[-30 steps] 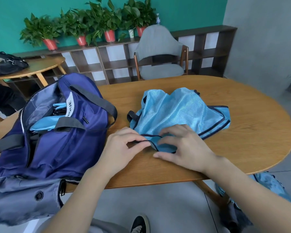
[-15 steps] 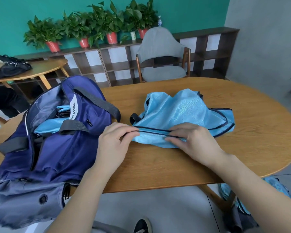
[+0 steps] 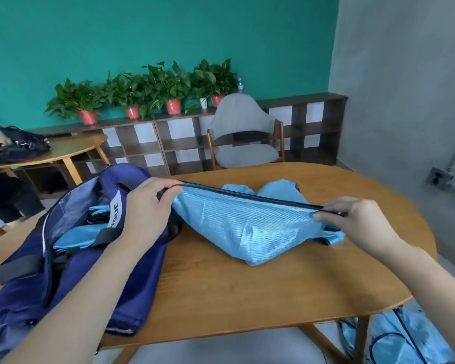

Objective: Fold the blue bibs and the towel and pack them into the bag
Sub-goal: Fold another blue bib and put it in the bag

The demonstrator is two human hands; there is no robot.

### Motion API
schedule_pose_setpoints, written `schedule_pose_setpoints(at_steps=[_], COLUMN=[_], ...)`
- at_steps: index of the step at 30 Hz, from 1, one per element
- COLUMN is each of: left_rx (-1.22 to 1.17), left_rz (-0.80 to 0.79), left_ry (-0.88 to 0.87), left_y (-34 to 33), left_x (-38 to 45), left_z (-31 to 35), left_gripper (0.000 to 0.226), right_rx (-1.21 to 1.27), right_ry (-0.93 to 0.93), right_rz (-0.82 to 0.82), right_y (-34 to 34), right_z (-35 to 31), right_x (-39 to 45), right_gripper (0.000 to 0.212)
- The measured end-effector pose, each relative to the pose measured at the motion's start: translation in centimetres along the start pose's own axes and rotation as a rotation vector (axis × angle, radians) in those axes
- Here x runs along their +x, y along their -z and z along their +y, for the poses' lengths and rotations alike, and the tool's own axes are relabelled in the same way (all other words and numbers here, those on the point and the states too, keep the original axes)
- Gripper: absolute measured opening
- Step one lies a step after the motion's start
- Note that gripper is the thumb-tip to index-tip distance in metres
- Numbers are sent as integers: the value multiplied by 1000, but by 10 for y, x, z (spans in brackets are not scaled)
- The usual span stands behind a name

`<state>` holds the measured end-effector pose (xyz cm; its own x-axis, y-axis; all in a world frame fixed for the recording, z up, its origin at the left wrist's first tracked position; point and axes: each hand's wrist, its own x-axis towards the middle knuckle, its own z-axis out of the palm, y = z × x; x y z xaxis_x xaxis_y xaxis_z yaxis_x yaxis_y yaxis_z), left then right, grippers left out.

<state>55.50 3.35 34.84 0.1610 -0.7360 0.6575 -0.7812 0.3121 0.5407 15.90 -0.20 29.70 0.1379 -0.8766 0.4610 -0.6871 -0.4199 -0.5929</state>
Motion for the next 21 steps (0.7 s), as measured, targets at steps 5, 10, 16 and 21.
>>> schedule_pose_setpoints(at_steps=[5,10,16,21], left_rx=[49,-25,-104,-161], left_rz=[15,58,162,201], left_ry=[-81,-109,-103,-122], left_y=[41,107,190,248], left_x=[67,125,158,159], left_z=[45,100,165,216], left_gripper=[15,23,28,14], right_rx=[-35,30,24,92], right_ry=[0,63,115,149], right_rz=[10,172,287,364], right_y=[56,139,239,303], right_z=[-39,-100,-176,-238], right_x=[29,62,83,72], right_gripper=[17,18,17,14])
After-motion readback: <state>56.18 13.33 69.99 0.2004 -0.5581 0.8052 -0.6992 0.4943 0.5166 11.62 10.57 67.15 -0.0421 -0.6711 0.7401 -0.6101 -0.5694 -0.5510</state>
